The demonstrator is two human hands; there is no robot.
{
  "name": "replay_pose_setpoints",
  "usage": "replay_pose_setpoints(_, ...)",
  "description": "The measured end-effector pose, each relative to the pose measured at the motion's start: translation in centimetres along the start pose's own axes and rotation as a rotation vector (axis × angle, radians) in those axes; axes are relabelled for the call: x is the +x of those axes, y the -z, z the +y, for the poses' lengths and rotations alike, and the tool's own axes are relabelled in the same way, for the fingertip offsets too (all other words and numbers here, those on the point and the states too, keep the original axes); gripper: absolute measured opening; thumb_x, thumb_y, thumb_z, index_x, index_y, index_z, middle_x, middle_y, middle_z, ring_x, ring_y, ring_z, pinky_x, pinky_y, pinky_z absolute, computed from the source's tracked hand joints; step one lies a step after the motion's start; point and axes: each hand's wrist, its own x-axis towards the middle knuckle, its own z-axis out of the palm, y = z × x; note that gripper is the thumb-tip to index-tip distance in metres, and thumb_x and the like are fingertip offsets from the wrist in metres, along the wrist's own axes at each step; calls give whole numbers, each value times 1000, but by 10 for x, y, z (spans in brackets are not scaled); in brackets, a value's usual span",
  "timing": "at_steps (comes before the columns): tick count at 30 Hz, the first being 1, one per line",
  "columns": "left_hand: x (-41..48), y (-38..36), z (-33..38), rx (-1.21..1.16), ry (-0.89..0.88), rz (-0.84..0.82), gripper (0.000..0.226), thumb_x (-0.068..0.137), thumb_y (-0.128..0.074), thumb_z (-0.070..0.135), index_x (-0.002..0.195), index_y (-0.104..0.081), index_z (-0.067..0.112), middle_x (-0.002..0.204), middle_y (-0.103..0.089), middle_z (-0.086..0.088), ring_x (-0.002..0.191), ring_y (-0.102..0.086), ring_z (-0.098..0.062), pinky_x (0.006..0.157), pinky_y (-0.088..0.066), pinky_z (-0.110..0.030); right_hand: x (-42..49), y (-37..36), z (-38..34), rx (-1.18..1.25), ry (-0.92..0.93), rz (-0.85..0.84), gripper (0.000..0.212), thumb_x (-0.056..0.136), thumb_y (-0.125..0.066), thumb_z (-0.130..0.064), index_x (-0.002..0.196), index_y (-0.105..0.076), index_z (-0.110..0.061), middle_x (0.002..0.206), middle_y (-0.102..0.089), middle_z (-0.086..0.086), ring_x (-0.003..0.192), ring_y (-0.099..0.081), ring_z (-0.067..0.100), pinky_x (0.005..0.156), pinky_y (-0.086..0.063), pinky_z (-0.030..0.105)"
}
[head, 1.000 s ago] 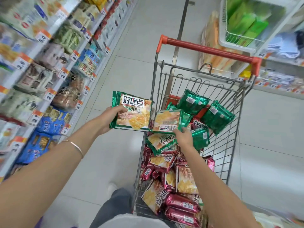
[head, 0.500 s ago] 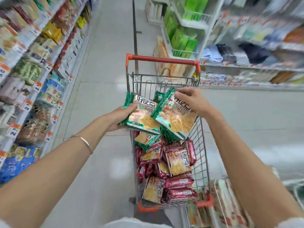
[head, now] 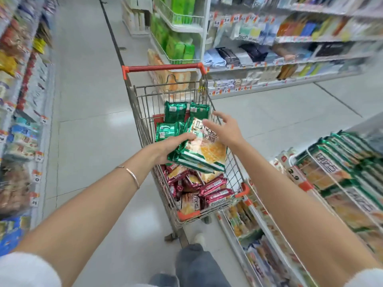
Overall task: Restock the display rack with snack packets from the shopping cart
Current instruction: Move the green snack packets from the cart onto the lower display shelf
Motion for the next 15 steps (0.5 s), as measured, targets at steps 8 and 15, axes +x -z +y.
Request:
replay_pose_setpoints(8,32,-164,34,93,-94,-263,69,69,-76,59,114,-61,9,101,-74,-11,91,-69,-24,82,-56,-36,-89,144,96,578,-503,30,64,86,-63,-58,129,-54,-11,109,-69,10,79,-71,22,73,-61,34)
replay_pose_setpoints(15,45,-332,58,223,-187,-558,29,84,-67,41,89,-64,12,76,-73,-5,69,-68,-21,69,-54,-29,-186,262,171,781,-497,327,40,93,-59,-39,120,-62,-9,93,-76,9,77,-73,22,68,-60,33)
